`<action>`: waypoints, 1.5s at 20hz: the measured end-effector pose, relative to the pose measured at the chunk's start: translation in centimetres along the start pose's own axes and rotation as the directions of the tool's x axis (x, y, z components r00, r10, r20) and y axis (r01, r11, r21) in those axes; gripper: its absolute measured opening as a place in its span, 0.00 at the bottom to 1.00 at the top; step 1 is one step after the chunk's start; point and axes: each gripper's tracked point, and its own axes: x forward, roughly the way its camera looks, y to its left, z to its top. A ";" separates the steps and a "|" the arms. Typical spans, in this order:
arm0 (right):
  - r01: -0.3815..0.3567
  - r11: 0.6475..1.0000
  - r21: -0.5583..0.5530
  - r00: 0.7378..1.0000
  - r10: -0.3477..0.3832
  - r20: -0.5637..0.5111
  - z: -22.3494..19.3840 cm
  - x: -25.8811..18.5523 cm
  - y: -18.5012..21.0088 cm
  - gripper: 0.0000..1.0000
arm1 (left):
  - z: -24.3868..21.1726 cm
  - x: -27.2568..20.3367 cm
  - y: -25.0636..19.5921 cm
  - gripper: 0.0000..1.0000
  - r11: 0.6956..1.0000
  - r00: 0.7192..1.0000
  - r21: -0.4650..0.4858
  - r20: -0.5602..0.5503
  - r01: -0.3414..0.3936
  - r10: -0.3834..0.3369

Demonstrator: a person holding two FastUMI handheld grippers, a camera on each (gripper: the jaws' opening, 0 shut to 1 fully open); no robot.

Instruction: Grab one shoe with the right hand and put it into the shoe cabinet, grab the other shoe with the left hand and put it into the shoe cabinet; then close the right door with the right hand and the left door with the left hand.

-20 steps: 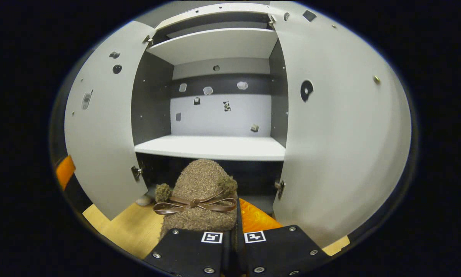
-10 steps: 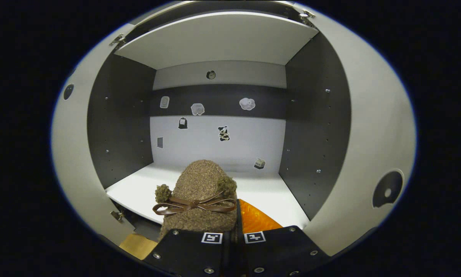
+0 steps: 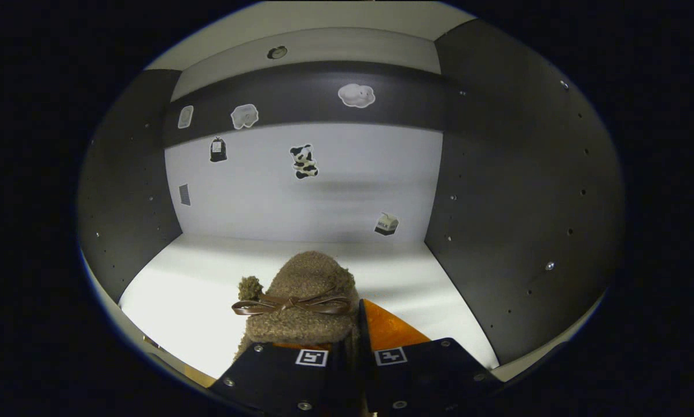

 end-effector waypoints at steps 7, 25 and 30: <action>-0.040 0.999 -0.026 0.999 0.040 -0.022 -0.2 -1.7 -1.1 0.47 | -0.9 0.5 -0.3 0.96 1.000 1.000 -0.004 -0.025 0.010 -0.010; -0.146 0.987 -0.061 0.989 0.148 0.027 0.1 -10.1 0.4 0.91 | -1.6 1.8 -1.3 0.96 0.999 0.998 -0.029 -0.031 0.045 -0.046; -0.094 0.996 -0.007 0.993 0.094 0.071 1.8 -6.6 -0.2 0.93 | -1.7 1.9 -1.7 0.96 0.998 0.998 -0.038 -0.031 0.058 -0.059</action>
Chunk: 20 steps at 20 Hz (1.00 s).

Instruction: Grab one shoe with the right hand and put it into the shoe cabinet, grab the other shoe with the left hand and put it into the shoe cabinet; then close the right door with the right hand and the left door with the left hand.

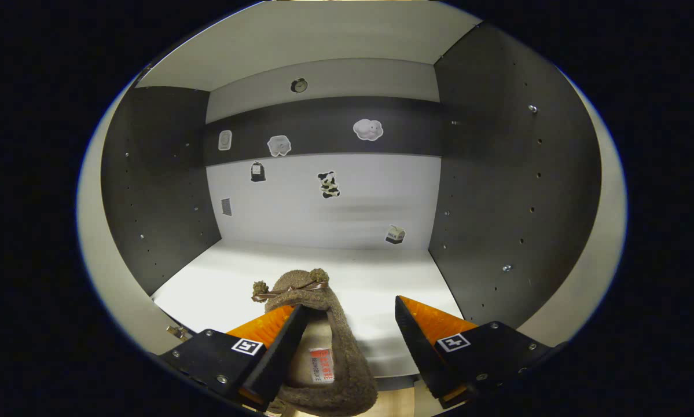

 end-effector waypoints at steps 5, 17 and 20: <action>0.028 0.999 -0.024 1.000 -0.028 -0.004 -0.6 -0.2 -0.6 0.95 | -0.4 -0.4 0.4 0.96 1.000 1.000 -0.009 -0.008 -0.016 0.016; -0.039 0.999 -0.036 0.971 0.046 0.234 2.2 -12.3 0.6 0.94 | 0.4 -0.2 -0.2 0.94 1.000 1.000 0.007 0.015 0.003 -0.003; -0.039 0.998 -0.051 0.959 0.052 0.278 0.6 -15.9 0.3 0.99 | 0.5 -0.2 -0.7 0.96 1.000 1.000 0.009 0.015 0.019 -0.019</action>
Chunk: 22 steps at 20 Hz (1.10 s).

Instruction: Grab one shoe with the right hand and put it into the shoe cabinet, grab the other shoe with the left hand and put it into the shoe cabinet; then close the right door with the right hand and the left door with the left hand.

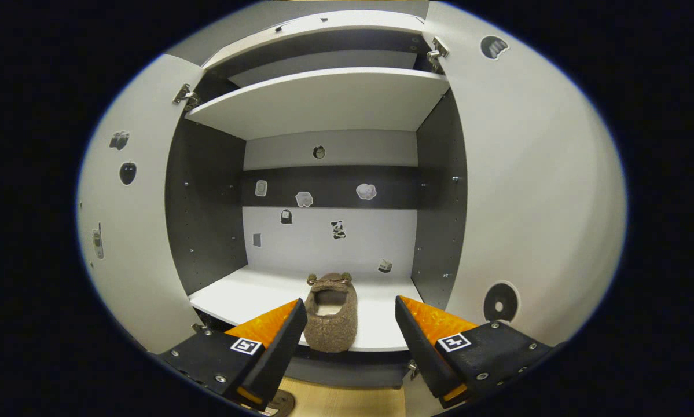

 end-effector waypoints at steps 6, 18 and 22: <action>0.029 1.000 -0.012 0.999 -0.028 0.040 -3.2 -7.1 -1.0 0.94 | -1.2 -0.3 -1.2 0.96 1.000 0.999 -0.003 -0.041 0.024 -0.024; 0.059 0.997 0.039 0.992 -0.063 0.110 -9.8 -14.2 -2.2 0.94 | -7.3 -0.5 -2.2 0.96 0.998 0.973 -0.012 -0.225 0.057 -0.058; 0.066 0.997 0.026 0.992 -0.068 0.110 -10.0 -14.4 -2.8 0.95 | -13.6 -0.5 -4.4 0.97 0.975 0.885 -0.123 -0.409 0.185 -0.220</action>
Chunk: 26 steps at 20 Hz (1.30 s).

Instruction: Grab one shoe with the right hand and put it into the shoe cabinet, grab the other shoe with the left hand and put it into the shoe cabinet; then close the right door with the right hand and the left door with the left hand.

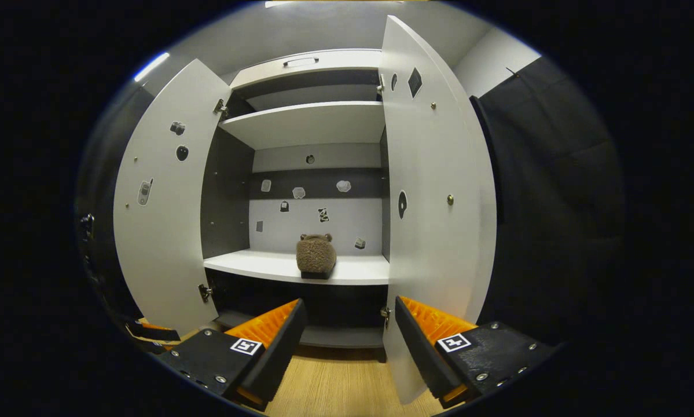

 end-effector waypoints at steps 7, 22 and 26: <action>0.005 1.000 0.015 1.000 -0.005 -0.023 -0.6 0.0 -0.7 0.94 | -10.7 4.1 3.5 0.98 0.999 0.969 0.021 -0.243 -0.031 0.035; 0.001 1.000 0.031 1.000 0.000 -0.029 -0.4 -0.7 -1.1 0.94 | -13.0 12.4 6.3 0.93 0.999 0.974 0.002 -0.222 -0.046 0.045; -0.001 0.999 0.050 1.000 0.002 -0.026 -0.4 -0.5 -1.1 0.94 | -12.6 12.4 6.0 0.49 0.997 0.981 -0.051 -0.189 -0.063 0.052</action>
